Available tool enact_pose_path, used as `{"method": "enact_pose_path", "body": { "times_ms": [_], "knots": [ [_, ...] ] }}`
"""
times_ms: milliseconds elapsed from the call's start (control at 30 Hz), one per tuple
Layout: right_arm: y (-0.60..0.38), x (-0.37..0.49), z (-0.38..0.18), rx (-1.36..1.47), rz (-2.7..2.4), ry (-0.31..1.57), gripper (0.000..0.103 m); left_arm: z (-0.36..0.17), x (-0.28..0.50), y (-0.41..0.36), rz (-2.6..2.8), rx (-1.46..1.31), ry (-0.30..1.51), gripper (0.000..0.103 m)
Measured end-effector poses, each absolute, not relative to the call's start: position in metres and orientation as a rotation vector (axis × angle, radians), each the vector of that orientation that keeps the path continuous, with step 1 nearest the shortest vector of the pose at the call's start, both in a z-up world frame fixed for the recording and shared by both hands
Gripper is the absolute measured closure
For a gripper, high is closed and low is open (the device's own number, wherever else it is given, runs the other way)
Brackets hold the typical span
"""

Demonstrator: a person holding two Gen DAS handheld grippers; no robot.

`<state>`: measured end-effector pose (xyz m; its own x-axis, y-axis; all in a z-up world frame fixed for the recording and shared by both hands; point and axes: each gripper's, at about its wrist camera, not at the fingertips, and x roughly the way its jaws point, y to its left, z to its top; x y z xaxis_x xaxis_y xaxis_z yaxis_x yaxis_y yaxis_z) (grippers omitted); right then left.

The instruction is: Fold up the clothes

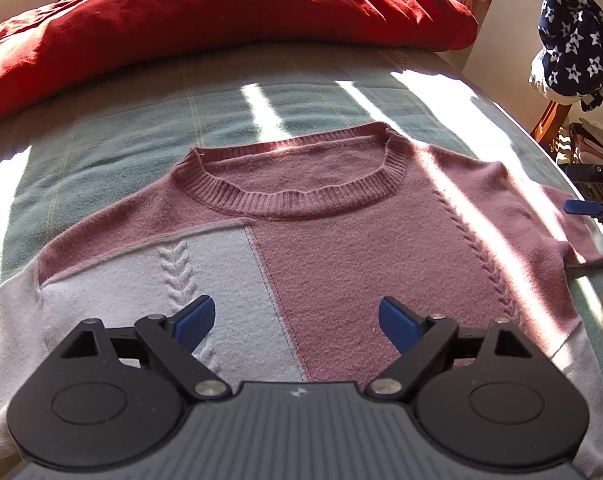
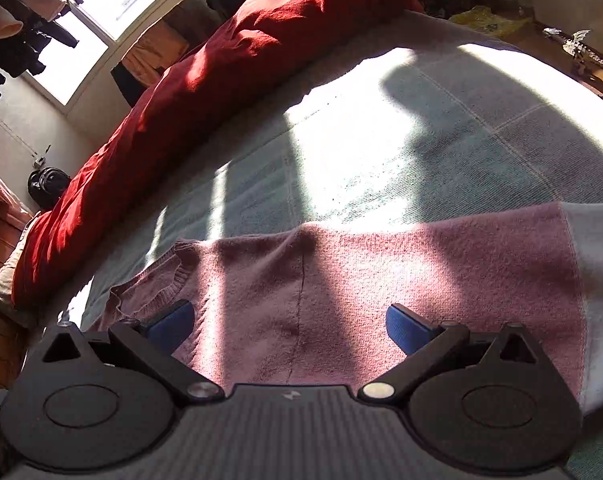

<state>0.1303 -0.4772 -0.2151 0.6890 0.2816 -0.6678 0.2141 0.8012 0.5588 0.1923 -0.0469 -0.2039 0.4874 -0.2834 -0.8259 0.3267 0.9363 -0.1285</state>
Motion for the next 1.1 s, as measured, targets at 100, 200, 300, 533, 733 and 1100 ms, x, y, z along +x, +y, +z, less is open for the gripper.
{"method": "enact_pose_path", "body": {
  "times_ms": [100, 200, 300, 533, 733, 1100],
  "knots": [
    [-0.476, 0.115, -0.199, 0.666, 0.080, 0.827, 0.000, -0.201, 0.192, -0.044, -0.359, 0.048, 0.990, 0.015],
    [-0.447, 0.101, -0.194, 0.677, 0.219, 0.867, 0.000, -0.199, 0.193, -0.042, -0.336, 0.050, 0.991, 0.015],
    [-0.392, 0.095, -0.200, 0.608, 0.391, 0.931, 0.000, -0.198, 0.192, -0.040, -0.312, 0.050, 0.998, 0.015],
    [-0.348, 0.070, -0.234, 0.467, 0.416, 1.086, 0.000, -0.194, 0.166, -0.040, -0.331, 0.123, 1.018, 0.015],
    [-0.369, 0.024, -0.218, 0.452, 0.322, 1.121, 0.000, -0.202, 0.142, -0.036, -0.412, 0.177, 1.064, 0.015],
    [-0.333, -0.035, -0.231, 0.455, 0.220, 1.255, 0.000, -0.192, 0.116, -0.015, -0.632, 0.230, 1.062, 0.015]
  ]
}}
